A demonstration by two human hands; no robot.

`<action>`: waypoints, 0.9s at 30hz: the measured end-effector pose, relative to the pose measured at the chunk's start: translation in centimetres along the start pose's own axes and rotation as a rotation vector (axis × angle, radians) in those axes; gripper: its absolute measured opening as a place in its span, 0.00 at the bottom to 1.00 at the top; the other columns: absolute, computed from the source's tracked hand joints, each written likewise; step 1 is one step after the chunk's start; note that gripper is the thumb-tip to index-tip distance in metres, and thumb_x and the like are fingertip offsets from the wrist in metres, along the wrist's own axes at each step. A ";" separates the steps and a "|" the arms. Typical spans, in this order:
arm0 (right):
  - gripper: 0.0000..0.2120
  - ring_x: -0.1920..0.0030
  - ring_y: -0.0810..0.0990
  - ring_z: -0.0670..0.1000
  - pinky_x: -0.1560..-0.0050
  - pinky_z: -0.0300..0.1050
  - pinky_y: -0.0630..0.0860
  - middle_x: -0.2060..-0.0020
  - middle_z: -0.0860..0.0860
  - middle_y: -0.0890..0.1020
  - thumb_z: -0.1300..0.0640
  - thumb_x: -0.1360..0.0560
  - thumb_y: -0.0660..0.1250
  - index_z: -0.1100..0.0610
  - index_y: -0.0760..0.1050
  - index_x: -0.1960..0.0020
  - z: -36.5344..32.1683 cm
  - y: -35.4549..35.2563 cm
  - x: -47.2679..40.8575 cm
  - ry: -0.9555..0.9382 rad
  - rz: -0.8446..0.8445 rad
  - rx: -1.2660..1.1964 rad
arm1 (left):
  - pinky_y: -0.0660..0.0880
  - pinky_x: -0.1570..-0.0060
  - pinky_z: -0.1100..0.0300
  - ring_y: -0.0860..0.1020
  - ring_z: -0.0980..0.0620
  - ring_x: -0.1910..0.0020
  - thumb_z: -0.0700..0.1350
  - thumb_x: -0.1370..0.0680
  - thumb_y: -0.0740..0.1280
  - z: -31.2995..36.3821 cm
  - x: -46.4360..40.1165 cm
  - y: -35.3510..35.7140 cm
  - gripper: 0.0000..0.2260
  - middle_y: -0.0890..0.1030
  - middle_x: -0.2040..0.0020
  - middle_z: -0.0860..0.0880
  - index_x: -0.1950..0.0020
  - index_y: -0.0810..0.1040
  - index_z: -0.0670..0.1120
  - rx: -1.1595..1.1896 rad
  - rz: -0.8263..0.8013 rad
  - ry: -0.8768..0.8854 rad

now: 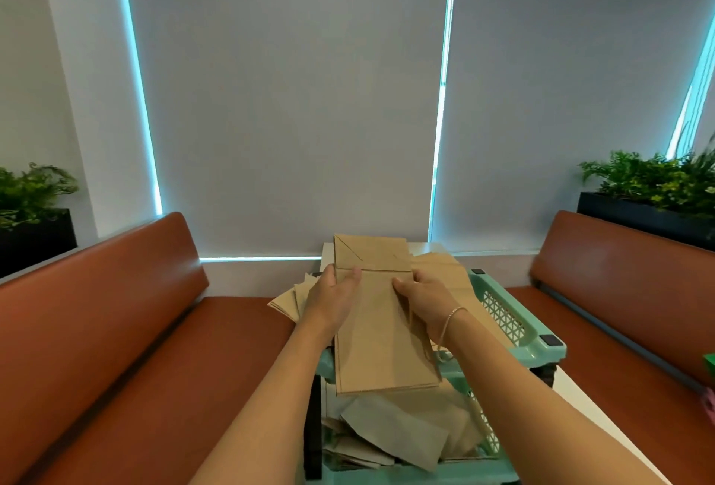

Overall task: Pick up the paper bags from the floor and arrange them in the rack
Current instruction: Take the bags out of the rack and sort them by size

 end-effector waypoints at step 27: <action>0.10 0.46 0.79 0.59 0.42 0.60 0.76 0.47 0.56 0.80 0.60 0.22 0.61 0.54 0.72 0.42 1.8 -6.2 0.4 -0.028 0.255 -0.159 | 0.65 0.38 0.51 0.69 0.45 0.36 0.67 0.27 0.61 0.9 -0.5 -3.2 0.31 0.73 0.36 0.45 0.33 0.69 0.47 -1.417 0.020 -0.039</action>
Point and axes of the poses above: each hand's wrist, its own x-axis away from the middle knuckle, its own y-axis out of the palm, z = x × y, the point moved 7 cm from there along -x, towards the middle knuckle
